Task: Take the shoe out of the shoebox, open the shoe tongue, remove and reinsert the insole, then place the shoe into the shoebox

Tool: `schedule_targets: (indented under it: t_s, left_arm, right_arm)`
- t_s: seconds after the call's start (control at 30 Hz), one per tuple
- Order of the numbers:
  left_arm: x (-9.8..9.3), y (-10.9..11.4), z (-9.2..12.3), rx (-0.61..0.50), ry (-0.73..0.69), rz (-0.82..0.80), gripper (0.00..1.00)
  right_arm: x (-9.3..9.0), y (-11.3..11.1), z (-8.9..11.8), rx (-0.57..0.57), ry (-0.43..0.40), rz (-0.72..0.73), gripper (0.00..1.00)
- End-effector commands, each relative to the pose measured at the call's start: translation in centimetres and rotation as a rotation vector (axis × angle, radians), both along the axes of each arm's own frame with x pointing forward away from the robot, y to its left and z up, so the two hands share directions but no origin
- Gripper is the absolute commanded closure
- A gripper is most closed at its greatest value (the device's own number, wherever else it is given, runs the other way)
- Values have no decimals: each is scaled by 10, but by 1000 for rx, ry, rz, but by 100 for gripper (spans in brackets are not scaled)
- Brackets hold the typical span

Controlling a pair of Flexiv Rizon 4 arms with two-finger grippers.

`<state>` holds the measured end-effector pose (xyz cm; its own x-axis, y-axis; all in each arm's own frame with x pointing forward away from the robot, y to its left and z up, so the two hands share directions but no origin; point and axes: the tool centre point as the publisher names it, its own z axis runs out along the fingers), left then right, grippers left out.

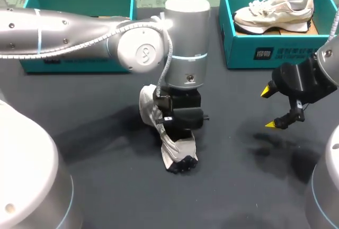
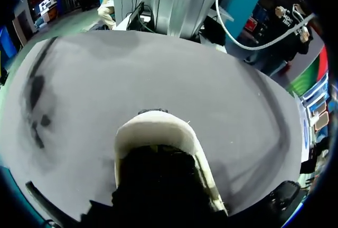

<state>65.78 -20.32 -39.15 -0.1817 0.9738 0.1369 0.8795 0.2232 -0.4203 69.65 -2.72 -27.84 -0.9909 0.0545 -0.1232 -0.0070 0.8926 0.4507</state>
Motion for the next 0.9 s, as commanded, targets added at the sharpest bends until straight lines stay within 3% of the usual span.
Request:
schedule_targets:
  t_s: [0.03, 0.33, 0.5, 0.73, 0.9]
  left_arm:
    - [7, -9, -18, 44, -19, 21, 100]
    - [26, 24, -19, 103, -136, 172, 100]
    - [38, 43, -2, 50, -133, 232, 100]
    - [28, 32, 19, -58, -110, 180, 100]
    - [8, 8, 17, -89, -89, 112, 100]
  right_arm:
    - [-1, 0, -1, -2, -2, -1, 0]
    - [-1, 0, -1, -2, -2, -1, 0]
    - [-1, 0, -1, -2, -2, -1, 0]
    - [-1, 0, -1, -2, -2, -1, 0]
    - [-1, 0, -1, -2, -2, -1, 0]
